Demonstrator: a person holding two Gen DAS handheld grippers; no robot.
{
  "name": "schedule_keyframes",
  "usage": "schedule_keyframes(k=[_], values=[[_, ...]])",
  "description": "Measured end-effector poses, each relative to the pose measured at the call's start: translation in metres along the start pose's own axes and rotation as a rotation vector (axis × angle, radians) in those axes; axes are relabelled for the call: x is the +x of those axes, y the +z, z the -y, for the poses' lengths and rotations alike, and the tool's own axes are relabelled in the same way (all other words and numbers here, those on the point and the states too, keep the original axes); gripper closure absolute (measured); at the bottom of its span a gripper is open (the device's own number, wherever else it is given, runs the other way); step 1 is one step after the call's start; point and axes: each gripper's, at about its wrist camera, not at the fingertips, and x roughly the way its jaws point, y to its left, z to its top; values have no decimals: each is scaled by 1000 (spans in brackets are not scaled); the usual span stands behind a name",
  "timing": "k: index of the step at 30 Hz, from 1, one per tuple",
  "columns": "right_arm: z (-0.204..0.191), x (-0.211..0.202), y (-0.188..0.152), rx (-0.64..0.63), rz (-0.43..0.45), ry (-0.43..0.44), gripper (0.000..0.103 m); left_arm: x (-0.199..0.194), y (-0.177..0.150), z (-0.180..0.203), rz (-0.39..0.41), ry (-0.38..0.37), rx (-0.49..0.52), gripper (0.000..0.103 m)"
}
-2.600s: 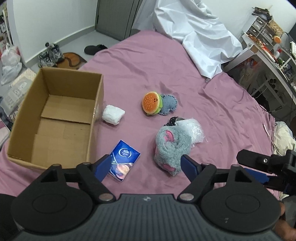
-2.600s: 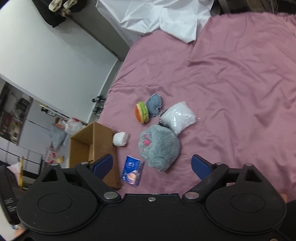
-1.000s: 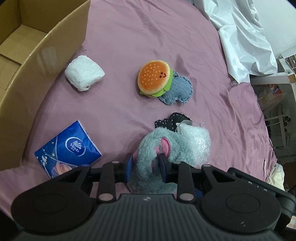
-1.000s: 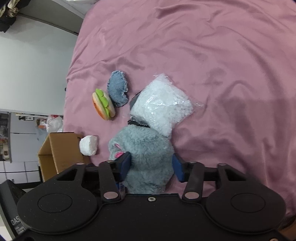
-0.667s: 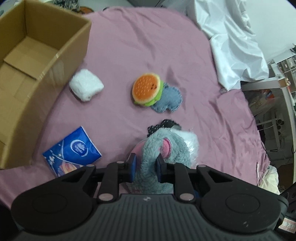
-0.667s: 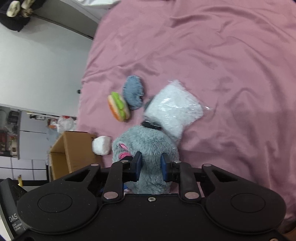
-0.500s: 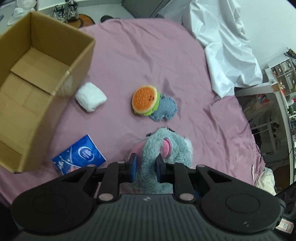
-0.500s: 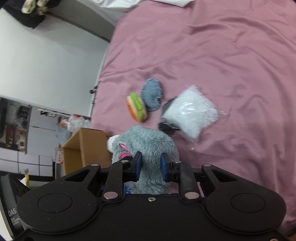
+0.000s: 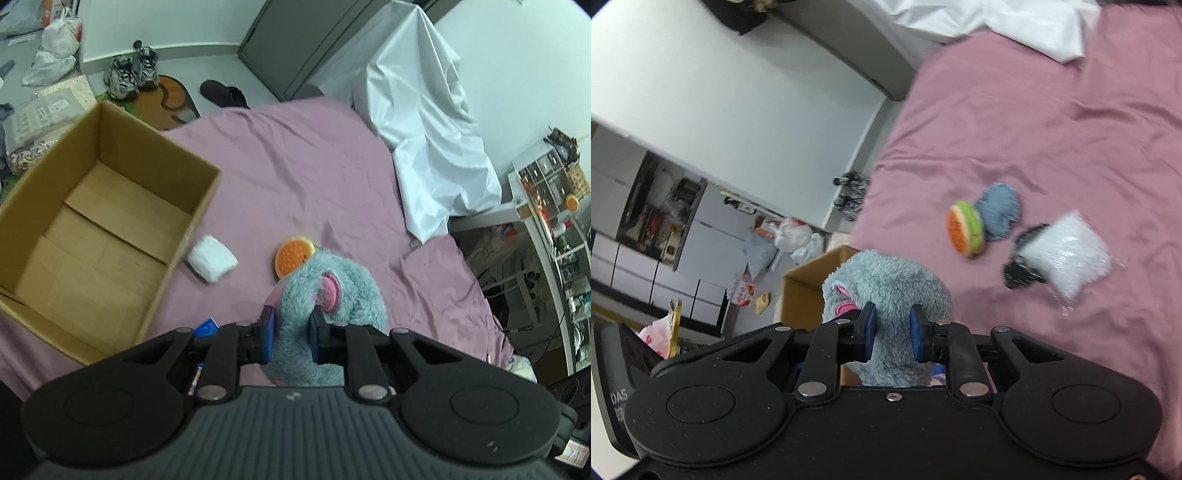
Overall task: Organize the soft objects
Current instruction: 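Lift the grey plush mouse with the left tool and carry it over the box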
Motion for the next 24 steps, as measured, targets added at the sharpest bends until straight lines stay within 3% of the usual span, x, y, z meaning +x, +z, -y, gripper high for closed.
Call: schedule_keyframes(k=[9,24], values=[[-26,11,0,-34,6,67,84,-25,15,-11,55,10,0,86],[-49,42,1,-40,11,137,84,-35,41,-45,109,28,-37,87]])
